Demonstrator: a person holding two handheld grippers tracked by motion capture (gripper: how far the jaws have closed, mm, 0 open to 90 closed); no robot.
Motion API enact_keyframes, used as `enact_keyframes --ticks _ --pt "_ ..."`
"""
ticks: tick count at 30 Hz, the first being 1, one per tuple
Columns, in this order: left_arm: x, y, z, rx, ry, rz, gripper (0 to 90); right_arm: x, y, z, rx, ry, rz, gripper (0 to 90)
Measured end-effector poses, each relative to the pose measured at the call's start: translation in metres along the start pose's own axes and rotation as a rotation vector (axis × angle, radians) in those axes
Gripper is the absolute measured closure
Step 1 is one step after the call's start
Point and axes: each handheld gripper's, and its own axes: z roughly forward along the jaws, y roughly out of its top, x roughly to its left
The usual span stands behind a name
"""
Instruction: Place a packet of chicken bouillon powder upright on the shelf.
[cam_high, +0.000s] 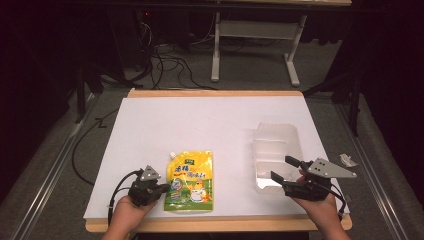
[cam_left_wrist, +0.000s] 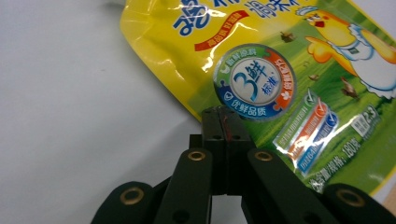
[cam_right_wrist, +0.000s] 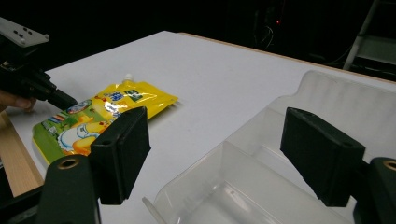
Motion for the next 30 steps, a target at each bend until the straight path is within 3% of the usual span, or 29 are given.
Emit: enact_keyframes --ticks 7,12,19,24,29,30 --pt "-0.005 0.003 0.002 -0.004 -0.015 0.022 90.0 0.001 0.0 0.001 0.004 -0.001 0.001 24.7" --pt "-0.002 0.003 -0.003 -0.042 -0.017 -0.009 90.0 0.0 0.0 0.0 0.003 -0.004 0.007 24.9" --pt "-0.001 0.005 -0.007 -0.072 0.014 -0.025 90.0 0.0 0.0 -0.001 -0.001 -0.002 0.002 24.9" --pt "0.0 0.006 -0.013 -0.124 0.041 -0.05 90.0 -0.001 0.0 -0.001 -0.004 -0.002 0.0 24.8" --pt "-0.002 0.01 -0.016 -0.171 0.066 -0.044 90.0 0.0 0.0 0.0 -0.001 -0.002 -0.001 24.8" --pt "-0.002 0.011 -0.015 -0.175 0.067 -0.048 86.4 0.0 0.0 0.0 0.0 -0.001 0.0 24.8"
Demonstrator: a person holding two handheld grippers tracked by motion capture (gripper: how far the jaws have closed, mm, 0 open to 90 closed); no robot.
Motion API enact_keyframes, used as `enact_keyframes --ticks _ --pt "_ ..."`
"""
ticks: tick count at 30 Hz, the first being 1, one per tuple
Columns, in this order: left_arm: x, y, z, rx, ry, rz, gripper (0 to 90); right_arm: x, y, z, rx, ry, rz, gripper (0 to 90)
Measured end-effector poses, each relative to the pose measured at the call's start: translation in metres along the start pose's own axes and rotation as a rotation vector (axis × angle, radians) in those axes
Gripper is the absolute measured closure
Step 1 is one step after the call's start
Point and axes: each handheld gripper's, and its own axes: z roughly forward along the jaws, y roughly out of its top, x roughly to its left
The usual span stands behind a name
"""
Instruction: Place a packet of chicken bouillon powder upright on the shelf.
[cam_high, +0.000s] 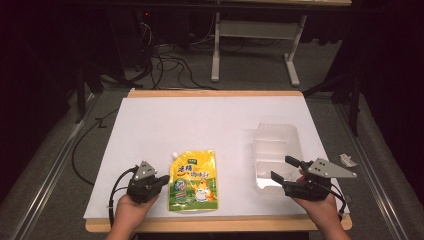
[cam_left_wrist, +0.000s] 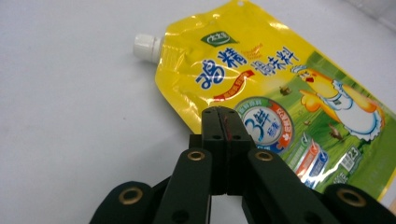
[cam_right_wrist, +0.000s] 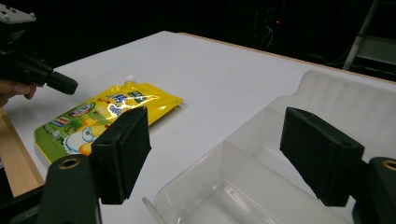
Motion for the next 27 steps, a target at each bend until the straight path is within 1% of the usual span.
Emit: enact_keyframes --ticks 5,7,8,9,12,14,15,17,20,22,25,27 --pt "0.005 0.005 0.008 -0.014 0.006 -0.038 83.5 0.0 0.0 0.001 0.001 0.002 0.0 24.8" --pt "0.009 0.007 0.013 -0.018 0.006 -0.069 80.6 -0.001 0.0 0.0 0.002 0.0 -0.003 24.8" --pt "0.012 0.008 0.016 -0.021 0.005 -0.087 77.8 -0.001 0.0 0.0 -0.002 0.0 -0.001 24.8" --pt "0.014 0.009 0.018 -0.021 0.005 -0.099 77.8 -0.001 0.0 0.0 -0.002 0.0 -0.001 24.8" --pt "0.022 0.012 0.025 -0.03 -0.005 -0.163 72.5 -0.001 0.0 0.001 0.001 -0.001 0.004 24.8" --pt "0.026 0.013 0.03 -0.029 -0.007 -0.192 68.5 -0.001 0.0 0.001 0.001 0.0 0.004 24.9" --pt "0.029 0.014 0.033 -0.029 -0.019 -0.219 65.6 -0.001 0.0 0.001 0.0 -0.001 0.002 24.9" --pt "0.034 0.016 0.038 -0.033 -0.025 -0.253 59.8 -0.002 0.0 0.002 0.003 -0.001 0.003 24.9" --pt "0.041 0.018 0.044 -0.036 -0.046 -0.294 57.3 -0.001 0.0 0.002 0.002 -0.001 0.0 25.0" --pt "0.046 0.018 0.049 -0.027 -0.071 -0.322 54.9 -0.001 0.0 0.001 0.002 -0.002 0.002 25.0" --pt "0.05 0.017 0.054 -0.019 -0.091 -0.353 53.9 -0.002 0.0 0.002 0.004 -0.001 0.005 25.0" --pt "0.053 0.017 0.057 -0.015 -0.112 -0.374 52.8 -0.001 -0.001 0.002 0.007 -0.002 0.006 25.0"
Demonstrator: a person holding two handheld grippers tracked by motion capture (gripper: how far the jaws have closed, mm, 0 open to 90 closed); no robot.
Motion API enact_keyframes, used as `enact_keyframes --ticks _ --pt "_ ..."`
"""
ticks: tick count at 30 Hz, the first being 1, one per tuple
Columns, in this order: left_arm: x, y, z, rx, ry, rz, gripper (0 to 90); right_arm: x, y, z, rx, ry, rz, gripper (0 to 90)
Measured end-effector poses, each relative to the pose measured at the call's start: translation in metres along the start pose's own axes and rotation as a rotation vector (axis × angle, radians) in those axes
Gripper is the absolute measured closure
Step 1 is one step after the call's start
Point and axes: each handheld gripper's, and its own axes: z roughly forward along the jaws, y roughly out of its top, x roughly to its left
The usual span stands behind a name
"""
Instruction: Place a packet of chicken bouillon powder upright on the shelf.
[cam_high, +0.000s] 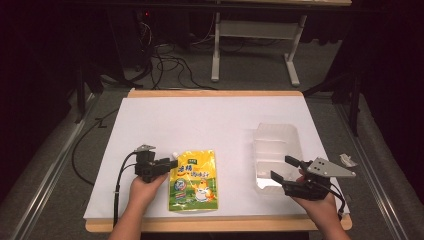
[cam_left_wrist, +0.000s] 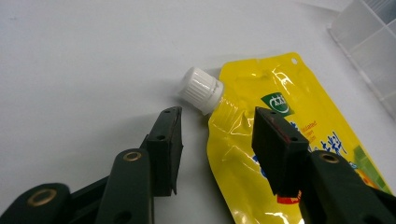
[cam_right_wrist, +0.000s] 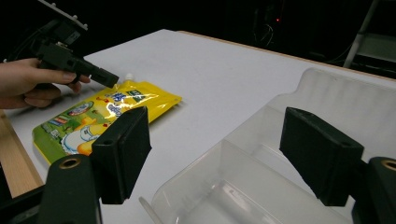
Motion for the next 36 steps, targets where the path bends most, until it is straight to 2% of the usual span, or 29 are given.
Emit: enact_keyframes --ticks 3,8,15,17,21,25,31,36 --pt "0.004 0.0 0.003 0.012 -0.032 -0.025 52.8 0.0 0.0 0.0 0.002 -0.001 -0.001 25.1" --pt "0.006 0.0 0.004 0.029 -0.056 -0.03 56.0 0.0 0.0 0.001 0.003 0.001 -0.004 25.2" --pt "0.011 -0.002 0.005 0.048 -0.12 -0.062 63.6 0.001 0.0 0.001 0.005 0.001 -0.005 25.2" --pt "0.011 -0.002 0.006 0.055 -0.127 -0.064 67.9 0.0 0.0 0.001 0.004 0.0 -0.003 25.3" --pt "0.01 -0.003 0.006 0.059 -0.114 -0.061 73.2 0.0 -0.001 0.001 0.006 0.0 -0.003 25.3" --pt "0.008 -0.003 0.005 0.049 -0.103 -0.034 84.5 0.0 -0.001 0.001 0.005 -0.001 -0.003 25.6" --pt "0.003 -0.004 0.004 0.036 -0.1 0.001 89.7 0.0 0.0 0.001 0.002 -0.002 -0.003 25.9" --pt "-0.003 -0.004 0.002 0.019 -0.077 0.045 90.0 0.0 0.0 0.0 0.001 -0.005 0.002 26.1"
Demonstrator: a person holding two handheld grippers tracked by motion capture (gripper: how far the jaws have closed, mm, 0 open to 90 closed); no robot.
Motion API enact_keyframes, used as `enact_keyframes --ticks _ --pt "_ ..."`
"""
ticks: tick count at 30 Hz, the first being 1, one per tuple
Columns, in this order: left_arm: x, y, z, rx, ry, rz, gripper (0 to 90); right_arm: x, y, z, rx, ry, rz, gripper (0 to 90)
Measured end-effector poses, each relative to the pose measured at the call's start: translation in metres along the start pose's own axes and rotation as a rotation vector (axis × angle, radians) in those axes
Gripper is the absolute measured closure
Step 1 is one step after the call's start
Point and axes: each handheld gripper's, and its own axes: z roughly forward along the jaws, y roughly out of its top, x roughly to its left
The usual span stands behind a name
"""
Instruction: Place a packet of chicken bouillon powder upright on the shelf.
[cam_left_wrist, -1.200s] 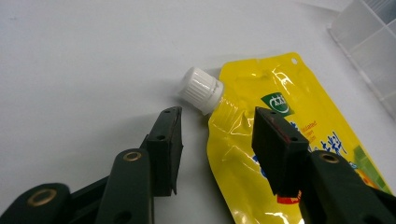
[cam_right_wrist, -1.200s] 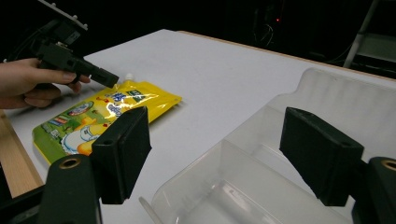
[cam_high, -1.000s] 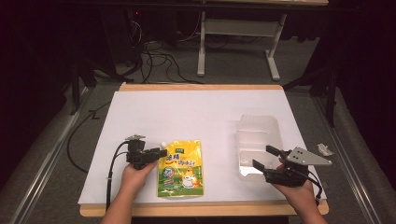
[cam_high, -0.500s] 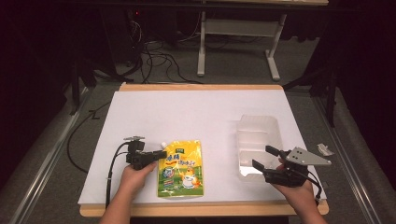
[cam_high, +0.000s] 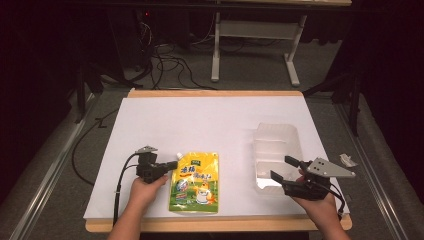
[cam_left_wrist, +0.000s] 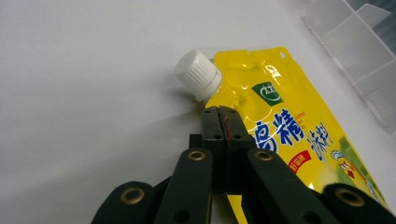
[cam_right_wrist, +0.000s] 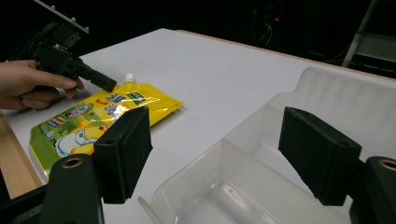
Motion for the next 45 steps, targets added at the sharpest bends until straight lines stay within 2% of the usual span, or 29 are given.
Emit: enact_keyframes --ticks 8,15,17,24,27,31,35,43,45 --pt "-0.012 0.002 -0.003 -0.026 0.039 0.07 90.0 -0.001 0.0 -0.001 -0.003 -0.001 -0.004 26.5" --pt "-0.024 0.002 -0.009 -0.07 0.078 0.124 90.0 -0.001 0.001 -0.001 -0.008 -0.001 -0.007 26.8" --pt "-0.03 0.003 -0.011 -0.09 0.099 0.156 90.0 -0.001 0.001 -0.002 -0.009 -0.003 -0.005 26.8" --pt "-0.051 0.002 -0.021 -0.172 0.155 0.212 90.0 0.0 0.001 -0.003 -0.01 -0.006 -0.004 26.9" --pt "-0.058 0.001 -0.026 -0.202 0.173 0.225 90.0 -0.001 0.002 -0.003 -0.013 -0.006 -0.005 26.9" --pt "-0.067 -0.001 -0.033 -0.242 0.18 0.247 90.0 -0.001 0.002 -0.004 -0.015 -0.004 -0.002 26.9" --pt "-0.078 -0.002 -0.039 -0.279 0.188 0.289 90.0 0.002 0.003 -0.004 -0.018 -0.002 -0.007 26.9" --pt "-0.099 -0.005 -0.052 -0.349 0.188 0.376 90.0 0.014 0.006 0.001 -0.011 0.045 -0.018 27.1" --pt "-0.105 -0.006 -0.055 -0.362 0.2 0.407 90.0 0.019 0.007 0.004 -0.011 0.063 -0.014 27.1"
